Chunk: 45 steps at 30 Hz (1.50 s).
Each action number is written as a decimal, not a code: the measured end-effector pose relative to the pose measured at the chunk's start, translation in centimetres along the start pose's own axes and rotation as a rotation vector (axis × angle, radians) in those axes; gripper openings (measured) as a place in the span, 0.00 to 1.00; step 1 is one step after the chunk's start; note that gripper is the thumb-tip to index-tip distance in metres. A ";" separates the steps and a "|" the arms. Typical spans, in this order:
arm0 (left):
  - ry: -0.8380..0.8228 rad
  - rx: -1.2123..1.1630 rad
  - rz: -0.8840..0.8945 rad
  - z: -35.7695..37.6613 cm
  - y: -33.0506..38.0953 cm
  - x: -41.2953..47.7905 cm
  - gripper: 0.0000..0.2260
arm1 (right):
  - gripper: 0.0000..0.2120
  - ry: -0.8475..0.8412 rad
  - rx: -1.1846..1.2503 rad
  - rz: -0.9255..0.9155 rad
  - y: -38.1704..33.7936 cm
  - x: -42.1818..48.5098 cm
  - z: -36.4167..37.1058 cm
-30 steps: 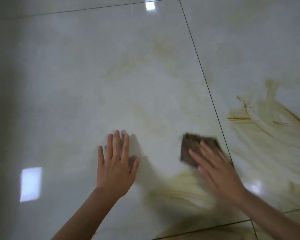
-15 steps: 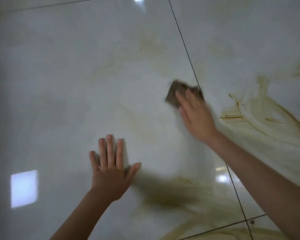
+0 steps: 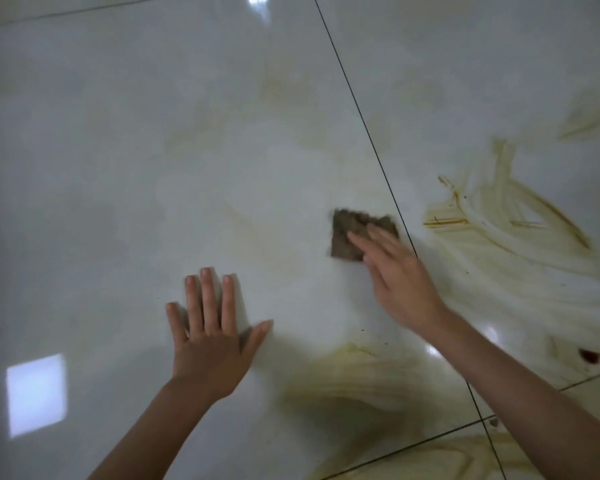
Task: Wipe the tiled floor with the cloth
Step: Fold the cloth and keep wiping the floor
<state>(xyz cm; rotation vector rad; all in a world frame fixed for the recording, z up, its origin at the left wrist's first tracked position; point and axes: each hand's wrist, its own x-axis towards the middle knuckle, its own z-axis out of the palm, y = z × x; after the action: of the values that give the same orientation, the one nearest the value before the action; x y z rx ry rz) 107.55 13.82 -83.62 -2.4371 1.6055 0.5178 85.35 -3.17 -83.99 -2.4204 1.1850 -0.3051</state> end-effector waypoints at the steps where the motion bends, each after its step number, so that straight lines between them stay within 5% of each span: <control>1: -0.017 -0.016 0.002 -0.2 0.0 0.1 0.38 | 0.20 -0.012 -0.013 -0.051 -0.4 -2.0 0.1; 5: -0.041 -0.045 0.009 -0.1 -0.1 -0.1 0.38 | 0.22 -0.080 -0.008 -0.142 0.6 -2.5 -1.2; 11: -0.019 -0.102 0.014 -1.0 -0.9 -0.8 0.42 | 0.19 0.035 0.021 0.127 -1.5 1.2 -0.8; 15: 0.061 -0.127 0.083 -2.0 -2.6 -2.3 0.34 | 0.21 -0.076 0.001 -0.041 -2.7 -5.9 -0.5; 23: -0.051 -0.119 0.068 -1.7 -0.8 -5.9 0.29 | 0.20 -0.142 0.027 0.166 -0.1 5.6 -2.4; 28: 0.039 -0.181 0.113 -2.6 -0.7 -6.7 0.21 | 0.17 0.013 0.000 0.017 1.9 -6.5 -2.0; 33: 0.118 -0.251 0.140 -2.1 -0.5 -7.3 0.22 | 0.23 0.165 -0.058 0.284 -0.3 -12.9 -0.2; 38: -0.090 -0.200 0.085 -1.7 -0.3 -7.1 0.24 | 0.22 0.038 -0.083 0.007 -10.3 -12.8 5.6; 42: -0.055 -0.156 0.111 -1.9 -0.9 -7.4 0.23 | 0.19 -0.123 -0.132 -0.348 -8.3 -10.9 4.3; 45: -0.005 -0.139 0.124 -1.6 -1.7 -8.5 0.29 | 0.21 -0.063 -0.172 -0.127 -2.0 -11.9 0.9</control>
<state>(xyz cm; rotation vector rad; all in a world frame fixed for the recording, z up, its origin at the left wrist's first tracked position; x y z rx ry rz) 106.33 21.25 -78.97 -2.4413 1.7828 0.6765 79.84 7.57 -83.92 -2.6393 1.0720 -0.1699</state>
